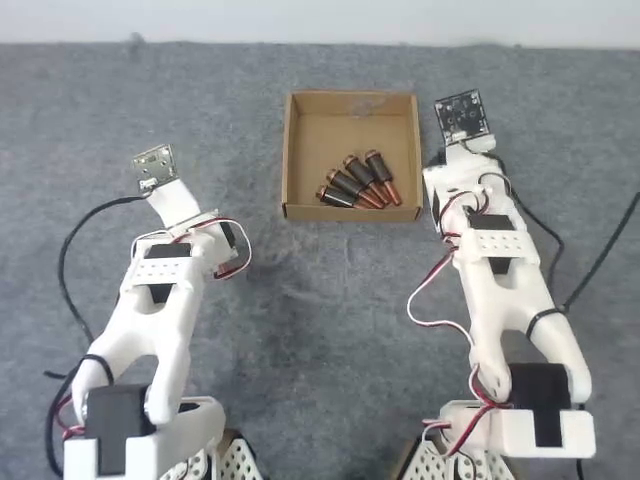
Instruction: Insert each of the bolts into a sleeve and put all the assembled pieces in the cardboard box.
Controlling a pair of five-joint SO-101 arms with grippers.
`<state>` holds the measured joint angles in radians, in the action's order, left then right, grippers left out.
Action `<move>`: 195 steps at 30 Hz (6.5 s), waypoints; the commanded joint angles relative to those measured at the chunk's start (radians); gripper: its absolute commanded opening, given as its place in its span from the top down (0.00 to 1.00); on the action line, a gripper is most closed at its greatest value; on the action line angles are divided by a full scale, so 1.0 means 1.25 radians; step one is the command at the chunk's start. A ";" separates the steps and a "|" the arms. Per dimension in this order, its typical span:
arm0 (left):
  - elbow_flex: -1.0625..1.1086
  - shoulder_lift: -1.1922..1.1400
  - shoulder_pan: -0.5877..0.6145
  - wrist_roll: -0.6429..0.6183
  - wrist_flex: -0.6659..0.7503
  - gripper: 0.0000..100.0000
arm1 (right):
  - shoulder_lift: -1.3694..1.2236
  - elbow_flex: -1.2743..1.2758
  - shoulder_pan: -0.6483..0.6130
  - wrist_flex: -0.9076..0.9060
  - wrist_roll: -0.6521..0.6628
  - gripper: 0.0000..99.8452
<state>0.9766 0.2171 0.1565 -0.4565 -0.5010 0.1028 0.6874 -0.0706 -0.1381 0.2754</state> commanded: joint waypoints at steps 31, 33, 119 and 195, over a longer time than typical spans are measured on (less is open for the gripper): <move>-0.007 0.042 0.000 0.009 0.061 0.99 | -0.263 0.277 -0.129 1.070 -0.133 0.99; -0.007 0.042 0.000 0.009 0.061 0.99 | -0.262 0.325 -0.160 1.126 -0.133 0.99; 0.172 0.330 -0.437 0.142 0.592 0.99 | -0.272 0.709 -0.420 1.481 -0.128 0.99; 0.180 0.320 -0.474 0.101 0.616 0.99 | -0.272 0.601 -0.287 1.389 -0.237 0.99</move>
<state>1.2973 0.5792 -0.4296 -0.3245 0.3322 -0.2839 1.4638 -0.4465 1.5957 -0.0038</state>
